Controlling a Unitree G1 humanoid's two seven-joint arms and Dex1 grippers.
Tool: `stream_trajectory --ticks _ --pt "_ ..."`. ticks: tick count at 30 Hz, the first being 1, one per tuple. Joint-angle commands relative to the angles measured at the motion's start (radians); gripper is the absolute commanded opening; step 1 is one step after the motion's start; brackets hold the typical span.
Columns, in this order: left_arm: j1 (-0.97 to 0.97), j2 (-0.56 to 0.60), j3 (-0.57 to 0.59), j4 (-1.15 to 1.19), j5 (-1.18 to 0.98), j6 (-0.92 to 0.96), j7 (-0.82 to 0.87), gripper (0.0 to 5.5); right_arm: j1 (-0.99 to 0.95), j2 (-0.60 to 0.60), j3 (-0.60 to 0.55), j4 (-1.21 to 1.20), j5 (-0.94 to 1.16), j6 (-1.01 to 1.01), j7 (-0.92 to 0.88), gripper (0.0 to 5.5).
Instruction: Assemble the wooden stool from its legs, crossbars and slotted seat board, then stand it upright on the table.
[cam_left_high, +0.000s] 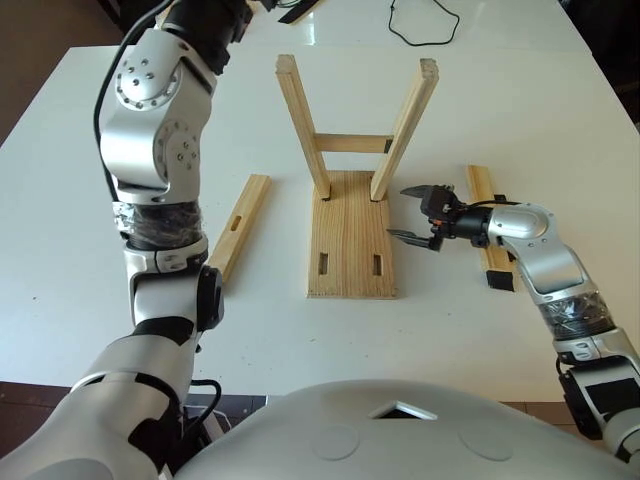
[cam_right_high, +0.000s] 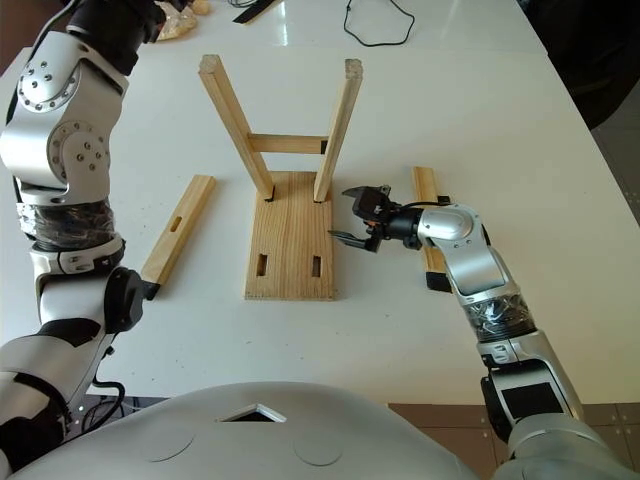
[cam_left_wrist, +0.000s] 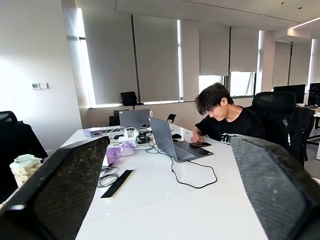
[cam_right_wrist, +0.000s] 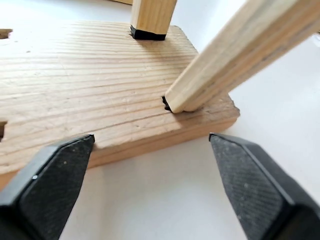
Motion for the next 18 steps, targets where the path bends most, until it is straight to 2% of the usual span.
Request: stream_trajectory --ticks 1,11,18 --pt "-0.045 -0.023 -0.017 0.034 0.006 0.078 0.024 3.78 -0.006 0.004 0.013 -0.007 -0.016 0.003 -0.008 4.24" --pt "-0.179 -0.072 -0.029 0.068 0.013 0.199 0.076 3.72 0.000 0.027 0.038 -0.021 -0.025 0.008 -0.031 4.24" --pt "0.053 -0.115 -0.125 0.148 0.081 0.167 0.046 3.72 0.022 0.023 0.054 -0.019 -0.043 0.001 -0.033 4.24"
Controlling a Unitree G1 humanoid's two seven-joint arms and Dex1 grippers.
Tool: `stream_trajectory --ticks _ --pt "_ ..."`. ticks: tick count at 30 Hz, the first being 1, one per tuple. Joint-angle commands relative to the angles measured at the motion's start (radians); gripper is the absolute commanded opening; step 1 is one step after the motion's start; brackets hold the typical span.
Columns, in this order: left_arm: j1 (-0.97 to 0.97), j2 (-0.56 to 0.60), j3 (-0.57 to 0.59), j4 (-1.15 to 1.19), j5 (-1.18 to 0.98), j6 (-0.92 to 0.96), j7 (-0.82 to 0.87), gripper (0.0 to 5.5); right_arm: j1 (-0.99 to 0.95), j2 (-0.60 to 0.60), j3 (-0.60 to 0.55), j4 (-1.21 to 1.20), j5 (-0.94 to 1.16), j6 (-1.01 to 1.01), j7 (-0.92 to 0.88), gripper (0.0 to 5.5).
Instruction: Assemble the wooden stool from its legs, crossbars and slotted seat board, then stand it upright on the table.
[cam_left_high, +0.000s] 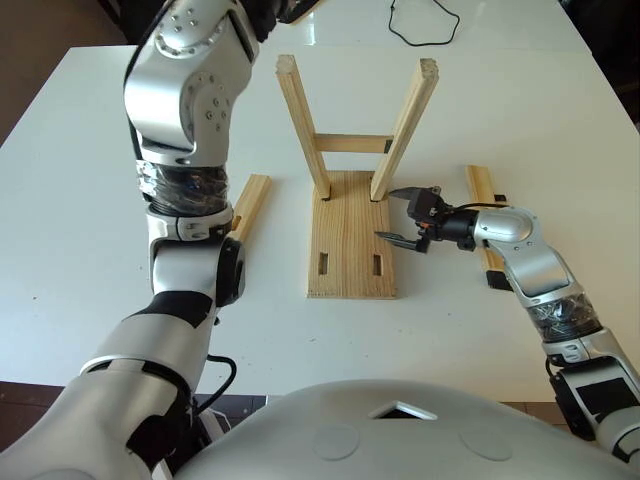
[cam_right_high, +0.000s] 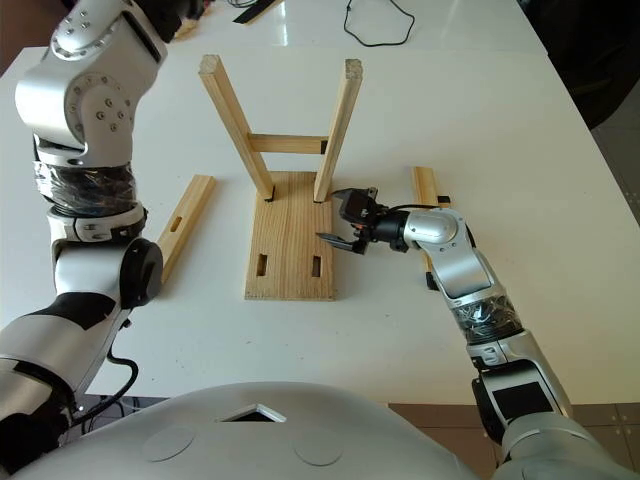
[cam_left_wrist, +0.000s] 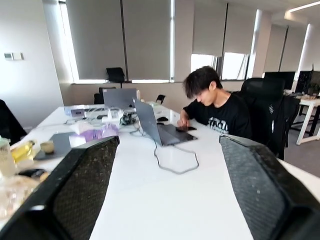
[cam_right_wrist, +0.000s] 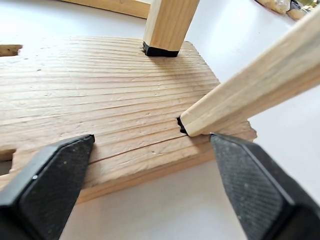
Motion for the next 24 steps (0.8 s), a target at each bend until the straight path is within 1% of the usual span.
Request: stream_trajectory --ticks 1,7,10,14,17,20,22,24 --pt "0.159 -0.034 -0.054 0.037 0.040 -0.016 -0.019 3.72 0.018 -0.013 0.019 0.002 -0.026 0.002 -0.001 4.24" --pt "0.153 -0.059 -0.044 -0.007 0.027 -0.041 -0.023 3.72 0.033 -0.015 0.020 -0.006 -0.030 0.002 -0.012 4.24" --pt "0.108 -0.044 -0.005 -0.058 0.005 -0.026 -0.020 3.72 0.036 -0.015 0.020 -0.012 -0.028 0.005 -0.018 4.24" --pt "0.003 0.006 0.080 -0.150 -0.038 0.023 -0.010 3.72 0.038 -0.014 0.007 -0.027 -0.017 0.013 -0.026 4.24" --pt "-0.073 0.098 0.128 -0.230 -0.041 0.068 -0.017 3.72 0.040 -0.016 -0.008 -0.049 -0.001 0.027 -0.029 4.24" --pt "-0.074 0.205 0.174 -0.274 -0.032 0.123 -0.034 3.72 0.050 -0.027 -0.035 -0.077 0.015 0.041 -0.034 4.24" --pt "0.038 0.293 0.200 -0.271 0.000 0.144 -0.063 3.72 0.065 -0.030 -0.063 -0.101 0.032 0.056 -0.042 4.24" --pt "0.237 0.388 0.209 -0.288 0.045 0.155 -0.106 3.72 0.091 -0.039 -0.092 -0.133 0.047 0.073 -0.051 4.24"
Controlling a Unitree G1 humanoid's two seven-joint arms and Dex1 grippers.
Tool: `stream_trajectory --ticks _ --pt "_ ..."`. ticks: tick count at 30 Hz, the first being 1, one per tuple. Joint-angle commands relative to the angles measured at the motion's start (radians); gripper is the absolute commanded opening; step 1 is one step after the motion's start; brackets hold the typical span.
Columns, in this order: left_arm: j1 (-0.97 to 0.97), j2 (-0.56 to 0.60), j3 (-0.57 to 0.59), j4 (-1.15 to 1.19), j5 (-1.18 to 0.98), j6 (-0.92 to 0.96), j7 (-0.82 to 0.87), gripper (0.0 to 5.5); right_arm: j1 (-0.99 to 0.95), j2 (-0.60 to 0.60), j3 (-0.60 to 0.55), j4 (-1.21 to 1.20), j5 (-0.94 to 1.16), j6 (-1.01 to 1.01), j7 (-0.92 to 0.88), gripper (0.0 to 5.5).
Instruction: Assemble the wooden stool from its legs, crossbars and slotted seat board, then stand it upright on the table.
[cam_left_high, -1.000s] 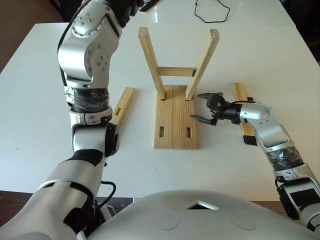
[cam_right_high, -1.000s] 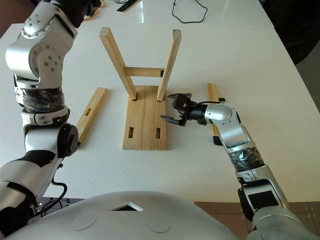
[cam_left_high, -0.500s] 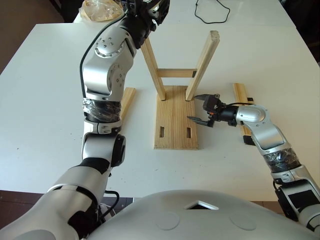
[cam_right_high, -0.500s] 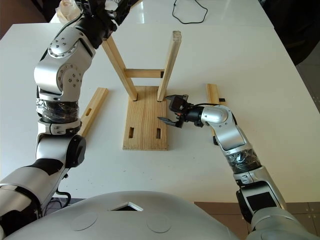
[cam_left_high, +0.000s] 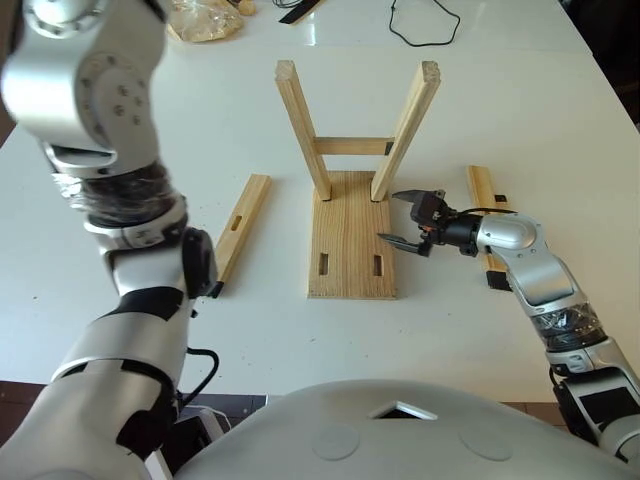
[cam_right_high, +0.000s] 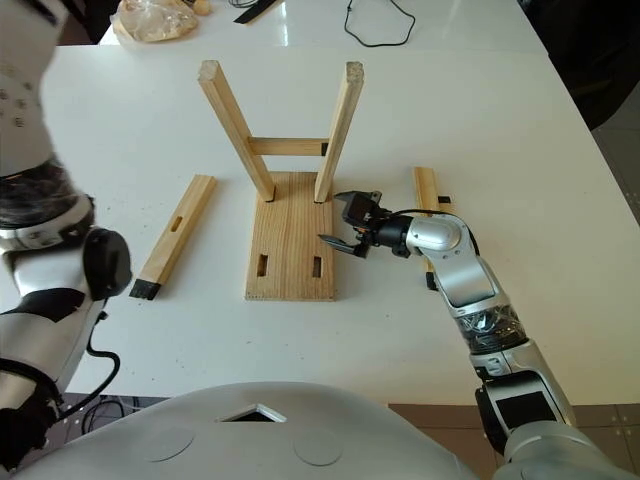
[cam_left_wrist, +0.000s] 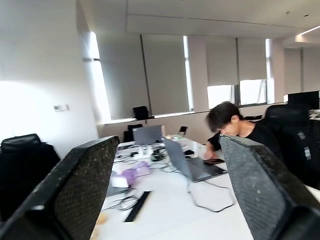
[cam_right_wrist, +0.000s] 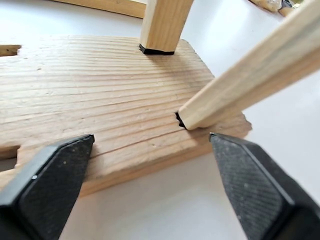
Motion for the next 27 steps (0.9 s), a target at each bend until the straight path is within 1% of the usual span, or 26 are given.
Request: stream_trajectory --ticks 1,3,4,6,8,10,12,14,16,19,22,27 --pt "0.395 0.168 0.042 -0.028 0.068 0.061 -0.085 3.72 0.057 -0.031 -0.071 -0.072 0.035 0.038 -0.019 4.24" --pt "0.586 0.206 0.063 -0.093 0.043 0.098 -0.147 3.72 0.117 -0.059 -0.127 -0.127 0.055 0.056 -0.025 4.24" --pt "0.645 0.217 0.060 -0.119 0.025 0.106 -0.178 3.72 0.152 -0.075 -0.165 -0.162 0.071 0.069 -0.026 4.24" --pt "0.757 0.235 0.051 -0.215 -0.034 0.125 -0.257 3.72 0.226 -0.124 -0.281 -0.232 0.115 0.111 -0.021 4.24" --pt "0.827 0.224 0.046 -0.323 -0.088 0.141 -0.297 3.72 0.297 -0.182 -0.400 -0.273 0.145 0.147 -0.008 4.24" --pt "0.864 0.179 0.039 -0.409 -0.125 0.152 -0.284 3.72 0.385 -0.244 -0.492 -0.292 0.147 0.149 0.023 4.24" --pt "0.924 0.155 0.019 -0.479 -0.126 0.135 -0.263 3.72 0.437 -0.293 -0.559 -0.293 0.157 0.157 0.056 4.24" --pt "0.987 0.128 0.006 -0.531 -0.121 0.121 -0.238 3.72 0.452 -0.338 -0.601 -0.245 0.169 0.175 0.090 4.24" --pt "1.024 0.108 -0.015 -0.540 -0.096 0.098 -0.214 3.72 0.467 -0.359 -0.614 -0.192 0.174 0.161 0.119 4.24" --pt "1.047 0.083 -0.044 -0.528 -0.054 0.055 -0.173 3.72 0.402 -0.353 -0.574 -0.121 0.178 0.173 0.119 4.24" --pt "1.046 0.056 -0.092 -0.506 -0.022 0.018 -0.148 3.72 0.346 -0.320 -0.523 -0.089 0.171 0.186 0.093 4.24" --pt "1.046 0.036 -0.177 -0.468 0.034 -0.030 -0.126 3.72 0.283 -0.245 -0.462 -0.061 0.156 0.249 -0.007 4.24"
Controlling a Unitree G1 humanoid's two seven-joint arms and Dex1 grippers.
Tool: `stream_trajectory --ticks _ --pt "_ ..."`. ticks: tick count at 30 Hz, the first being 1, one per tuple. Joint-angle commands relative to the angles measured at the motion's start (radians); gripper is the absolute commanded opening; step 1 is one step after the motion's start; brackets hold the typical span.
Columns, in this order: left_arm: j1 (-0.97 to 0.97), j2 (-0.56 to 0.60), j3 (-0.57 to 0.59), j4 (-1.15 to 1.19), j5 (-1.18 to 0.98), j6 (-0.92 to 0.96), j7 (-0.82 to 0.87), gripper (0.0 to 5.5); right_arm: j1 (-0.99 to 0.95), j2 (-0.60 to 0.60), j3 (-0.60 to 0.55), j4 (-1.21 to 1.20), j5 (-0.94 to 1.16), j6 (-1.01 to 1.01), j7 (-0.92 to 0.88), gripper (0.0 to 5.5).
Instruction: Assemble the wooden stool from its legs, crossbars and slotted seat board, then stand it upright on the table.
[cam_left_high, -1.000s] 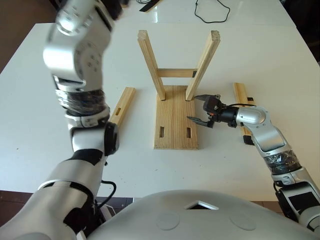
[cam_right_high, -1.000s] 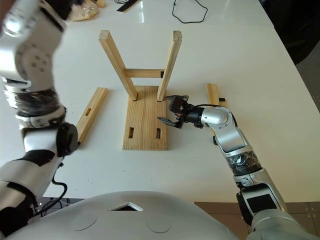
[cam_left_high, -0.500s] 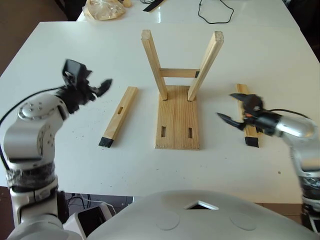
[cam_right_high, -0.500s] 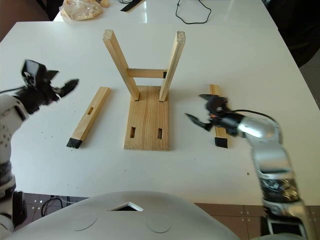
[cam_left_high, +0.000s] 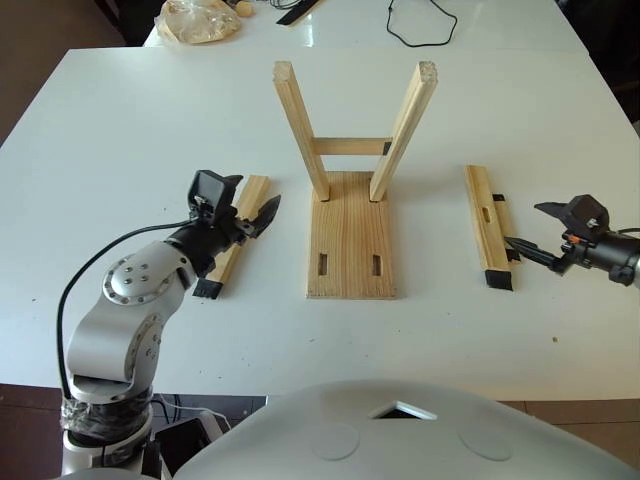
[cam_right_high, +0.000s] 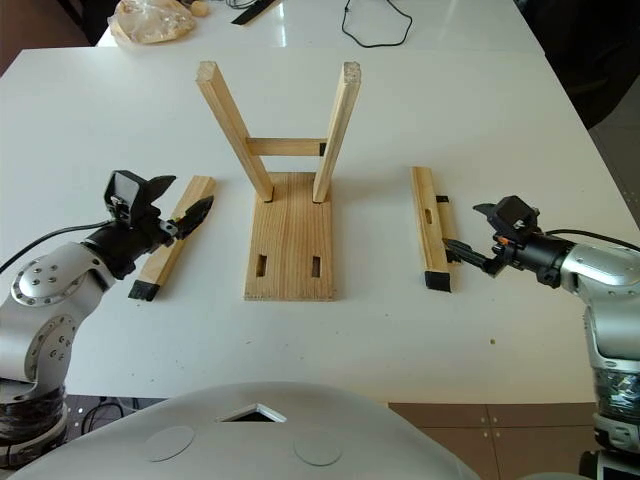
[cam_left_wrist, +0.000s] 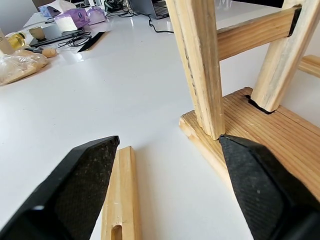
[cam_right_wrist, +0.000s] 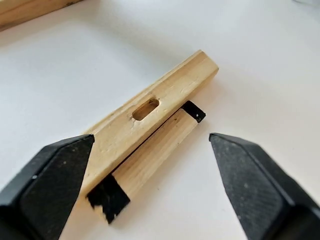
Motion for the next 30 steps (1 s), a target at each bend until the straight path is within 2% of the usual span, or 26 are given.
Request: stream_trajectory --ticks 1,9,15,24,30 --pt "-0.001 -0.009 -0.068 0.039 0.056 -0.034 0.018 3.72 -0.048 0.054 0.033 0.022 -0.001 0.050 -0.073 4.24" --pt "-0.004 -0.028 -0.082 0.081 0.091 -0.065 0.037 3.72 -0.166 0.075 -0.047 0.105 0.111 0.166 -0.110 4.24" --pt "-0.005 -0.041 -0.096 0.104 0.112 -0.074 0.049 3.72 -0.122 0.054 0.008 0.154 0.055 0.126 -0.110 4.24" --pt "-0.001 -0.055 -0.100 0.143 0.131 -0.102 0.043 3.72 -0.165 0.070 -0.007 0.227 0.071 0.114 -0.132 4.24" --pt "0.004 -0.062 -0.103 0.153 0.138 -0.111 0.040 3.72 -0.145 0.067 0.034 0.239 0.024 0.057 -0.137 4.24"
